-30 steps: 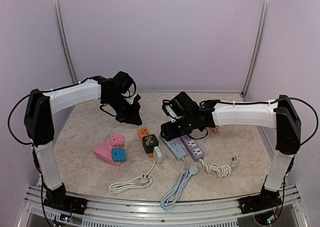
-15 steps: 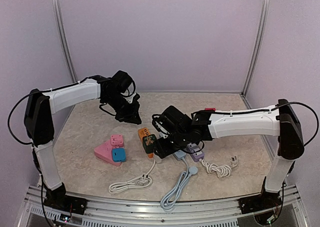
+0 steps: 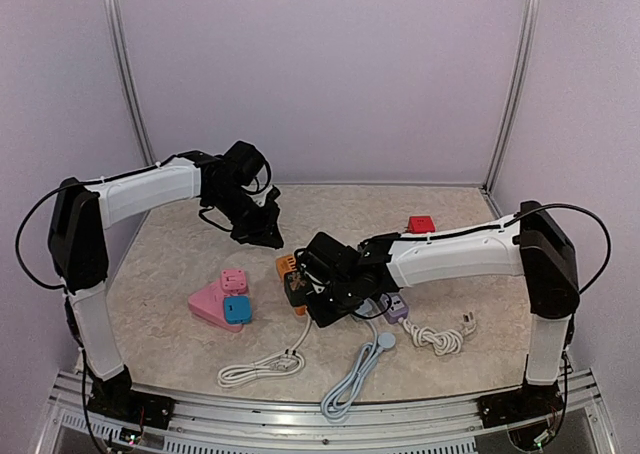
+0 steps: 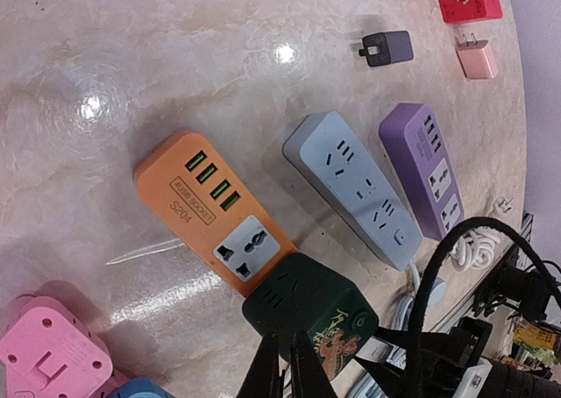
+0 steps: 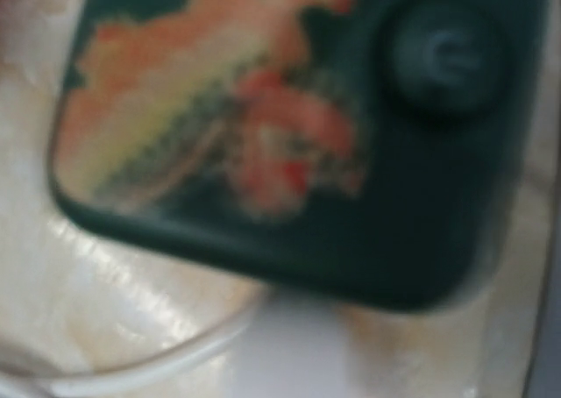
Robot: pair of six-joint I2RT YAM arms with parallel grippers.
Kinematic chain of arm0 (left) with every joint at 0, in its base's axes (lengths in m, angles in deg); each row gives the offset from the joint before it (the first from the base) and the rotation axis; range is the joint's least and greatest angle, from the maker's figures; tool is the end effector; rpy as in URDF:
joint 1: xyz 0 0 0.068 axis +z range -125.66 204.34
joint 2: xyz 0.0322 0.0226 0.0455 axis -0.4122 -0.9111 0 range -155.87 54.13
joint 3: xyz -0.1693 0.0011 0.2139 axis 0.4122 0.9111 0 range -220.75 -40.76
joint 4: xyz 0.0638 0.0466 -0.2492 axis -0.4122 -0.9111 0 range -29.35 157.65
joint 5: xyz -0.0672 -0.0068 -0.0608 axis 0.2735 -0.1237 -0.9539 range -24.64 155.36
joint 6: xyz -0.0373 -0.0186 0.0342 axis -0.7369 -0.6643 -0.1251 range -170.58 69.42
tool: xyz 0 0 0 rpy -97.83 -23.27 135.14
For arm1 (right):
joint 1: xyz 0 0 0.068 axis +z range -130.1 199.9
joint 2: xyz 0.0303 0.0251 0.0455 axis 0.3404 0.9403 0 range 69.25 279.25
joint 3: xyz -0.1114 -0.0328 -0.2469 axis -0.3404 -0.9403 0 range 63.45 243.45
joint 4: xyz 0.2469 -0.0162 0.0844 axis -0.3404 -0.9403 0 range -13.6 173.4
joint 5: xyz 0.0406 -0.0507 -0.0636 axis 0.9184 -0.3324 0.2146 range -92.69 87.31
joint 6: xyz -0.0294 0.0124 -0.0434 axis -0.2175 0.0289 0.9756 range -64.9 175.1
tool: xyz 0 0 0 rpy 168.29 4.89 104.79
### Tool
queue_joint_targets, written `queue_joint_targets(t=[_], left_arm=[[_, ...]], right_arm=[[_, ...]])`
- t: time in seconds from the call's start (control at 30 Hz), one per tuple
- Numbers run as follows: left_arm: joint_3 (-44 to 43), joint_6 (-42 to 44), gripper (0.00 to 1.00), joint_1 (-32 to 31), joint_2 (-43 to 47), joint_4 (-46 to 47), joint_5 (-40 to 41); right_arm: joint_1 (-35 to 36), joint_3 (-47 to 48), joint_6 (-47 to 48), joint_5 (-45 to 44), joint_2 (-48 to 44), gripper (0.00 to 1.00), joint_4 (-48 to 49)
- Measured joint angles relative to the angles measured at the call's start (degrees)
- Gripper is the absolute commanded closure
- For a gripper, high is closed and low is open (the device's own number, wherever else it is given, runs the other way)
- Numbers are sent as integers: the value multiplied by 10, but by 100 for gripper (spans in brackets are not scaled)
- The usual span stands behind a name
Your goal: Pull the plug off the socket
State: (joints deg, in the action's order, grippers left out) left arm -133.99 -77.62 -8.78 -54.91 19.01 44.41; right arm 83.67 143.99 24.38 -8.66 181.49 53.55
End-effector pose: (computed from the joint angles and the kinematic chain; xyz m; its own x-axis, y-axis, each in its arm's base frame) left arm 0.3317 -0.2316 0.2573 -0.9637 0.1218 -0.2374 0.2260 0.8457 -0.4835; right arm 0.1853 0.3680 0.1840 -0.7787 -0.4308 -0.4562 -0.5496 0.8190 0.1647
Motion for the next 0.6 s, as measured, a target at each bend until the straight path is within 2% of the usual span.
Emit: queue_joint_targets(t=[0.13, 0.6], left_arm=[[4, -4, 94, 0, 0, 7, 0], [1, -29, 94, 0, -1, 2, -14]], right_arm=[[-13, 20, 6, -10, 10, 93, -6], [-77, 100, 47, -42, 62, 91, -40]])
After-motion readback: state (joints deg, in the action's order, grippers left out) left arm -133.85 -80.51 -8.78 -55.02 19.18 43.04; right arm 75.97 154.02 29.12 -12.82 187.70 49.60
